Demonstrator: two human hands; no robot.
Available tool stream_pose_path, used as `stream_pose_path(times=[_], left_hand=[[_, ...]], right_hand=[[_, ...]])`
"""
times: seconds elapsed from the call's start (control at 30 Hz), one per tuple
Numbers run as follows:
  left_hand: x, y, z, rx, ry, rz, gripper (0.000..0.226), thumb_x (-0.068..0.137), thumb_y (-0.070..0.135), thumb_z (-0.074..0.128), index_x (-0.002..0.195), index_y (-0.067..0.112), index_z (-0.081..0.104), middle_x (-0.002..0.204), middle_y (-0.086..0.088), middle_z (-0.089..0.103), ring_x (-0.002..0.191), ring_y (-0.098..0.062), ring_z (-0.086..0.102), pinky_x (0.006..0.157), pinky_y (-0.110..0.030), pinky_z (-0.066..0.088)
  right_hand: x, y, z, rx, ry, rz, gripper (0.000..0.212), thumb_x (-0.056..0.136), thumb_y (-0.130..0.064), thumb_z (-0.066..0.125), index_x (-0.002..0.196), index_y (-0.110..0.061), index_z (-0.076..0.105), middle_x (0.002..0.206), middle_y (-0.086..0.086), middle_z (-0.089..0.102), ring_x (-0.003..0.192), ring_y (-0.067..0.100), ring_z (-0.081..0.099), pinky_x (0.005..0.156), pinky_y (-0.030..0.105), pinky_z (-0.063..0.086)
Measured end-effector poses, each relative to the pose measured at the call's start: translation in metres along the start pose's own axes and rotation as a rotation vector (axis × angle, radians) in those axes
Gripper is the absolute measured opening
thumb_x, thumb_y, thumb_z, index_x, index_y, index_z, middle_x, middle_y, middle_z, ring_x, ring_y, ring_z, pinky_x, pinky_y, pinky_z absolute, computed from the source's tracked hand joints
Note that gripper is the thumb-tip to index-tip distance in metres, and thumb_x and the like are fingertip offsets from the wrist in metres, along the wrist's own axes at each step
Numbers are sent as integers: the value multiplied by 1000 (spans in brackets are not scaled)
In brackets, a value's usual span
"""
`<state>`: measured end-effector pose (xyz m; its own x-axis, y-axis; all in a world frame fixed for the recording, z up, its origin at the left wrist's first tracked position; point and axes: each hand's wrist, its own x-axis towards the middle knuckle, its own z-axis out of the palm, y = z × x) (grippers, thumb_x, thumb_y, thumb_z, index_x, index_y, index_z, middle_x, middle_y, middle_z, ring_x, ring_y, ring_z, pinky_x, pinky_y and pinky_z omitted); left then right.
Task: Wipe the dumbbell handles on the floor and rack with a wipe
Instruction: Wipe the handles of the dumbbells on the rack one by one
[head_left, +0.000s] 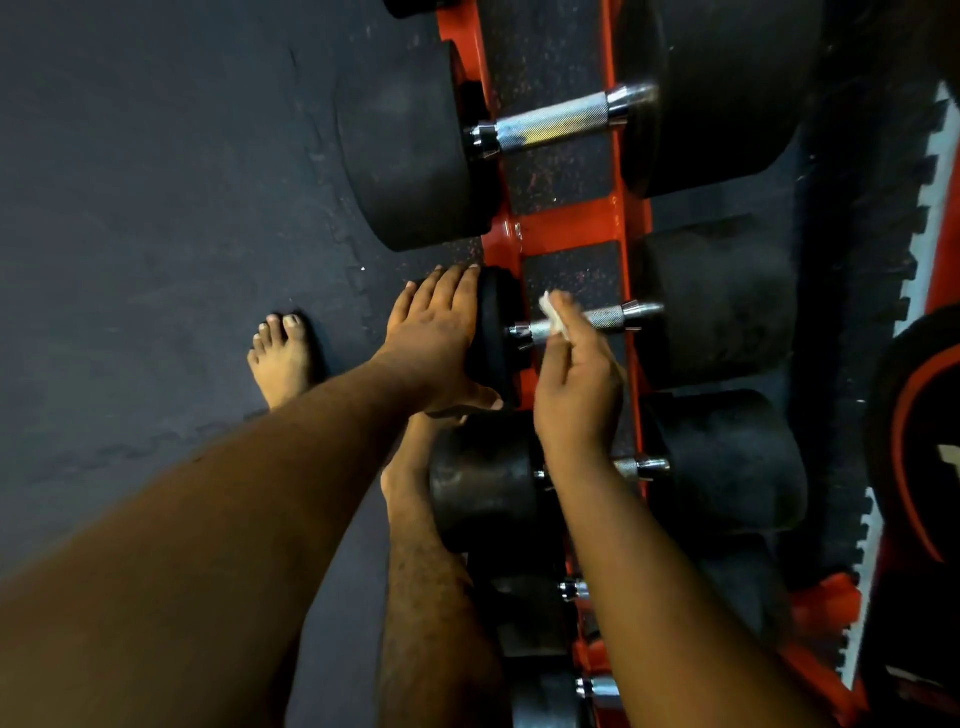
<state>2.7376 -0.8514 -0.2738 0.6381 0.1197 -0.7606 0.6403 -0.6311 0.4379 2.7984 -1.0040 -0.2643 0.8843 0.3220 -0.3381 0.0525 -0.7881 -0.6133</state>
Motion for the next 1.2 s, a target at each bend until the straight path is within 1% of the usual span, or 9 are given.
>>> stream_pose_path(times=[0.2,0.33,0.47,0.6,0.67,0.8,0.9,1.03,1.2], left_hand=[[1,1,0,-6,-12,-7,153,55,65,89,161,13,-9,170,-7,-3,157,-25,-7,126,-45,-6],[-1,2,0,-13,0,-15,152,56,64,89,161,13,-7,170,-7,-2,157,-25,-6,127,-46,-5],[-2,3,-2,-15,-3,-16,150,57,62,90,161,13,-7,170,-7,-2,157,-25,-7,126,-45,-6],[-2,3,-3,-22,-1,-16,150,57,61,91,161,14,-6,170,-6,-1,157,-25,-5,126,-44,-6],[-2,3,-2,-18,3,-16,150,56,62,91,161,14,-5,170,-7,0,157,-25,-5,126,-44,-5],[-3,2,-2,-19,0,-8,149,57,62,90,161,14,-5,170,-7,0,157,-24,-5,126,-44,-6],[-4,2,-2,-21,1,-1,147,59,60,90,161,13,-6,170,-7,0,157,-25,-5,126,-44,-6],[-1,2,-1,-23,2,-7,148,59,62,90,161,13,-6,170,-7,-1,157,-25,-6,125,-44,-6],[0,0,2,-13,12,-4,149,58,63,89,161,13,-6,170,-7,-1,157,-25,-5,125,-44,-6]], right_hand=[[16,50,3,-713,-350,-508,62,95,-11,57,154,-12,38,160,6,37,153,24,22,123,57,9],[10,64,-15,-886,-218,-352,64,105,-36,38,160,-11,18,168,12,12,156,30,1,125,53,-1],[8,60,-6,-870,-365,-567,61,103,-25,43,159,-13,23,168,9,14,156,28,2,124,53,-4],[20,62,-18,-889,-147,-289,63,105,-32,37,159,-6,18,168,16,9,156,31,1,126,49,5],[6,61,-6,-878,-230,-350,65,106,-33,33,159,-3,14,167,20,4,155,34,-3,126,49,1],[10,59,0,-932,-383,-605,60,97,-16,29,155,-5,30,163,17,27,153,34,16,125,55,7],[31,57,-4,-995,-327,-622,57,92,-11,57,147,-8,44,146,16,48,143,34,38,123,60,13],[14,58,-3,-1057,-467,-754,68,94,-13,50,155,1,25,159,22,30,151,39,20,123,59,11],[49,19,13,-1148,-564,-564,40,94,-12,40,132,-8,51,125,14,59,120,33,53,111,45,34]])
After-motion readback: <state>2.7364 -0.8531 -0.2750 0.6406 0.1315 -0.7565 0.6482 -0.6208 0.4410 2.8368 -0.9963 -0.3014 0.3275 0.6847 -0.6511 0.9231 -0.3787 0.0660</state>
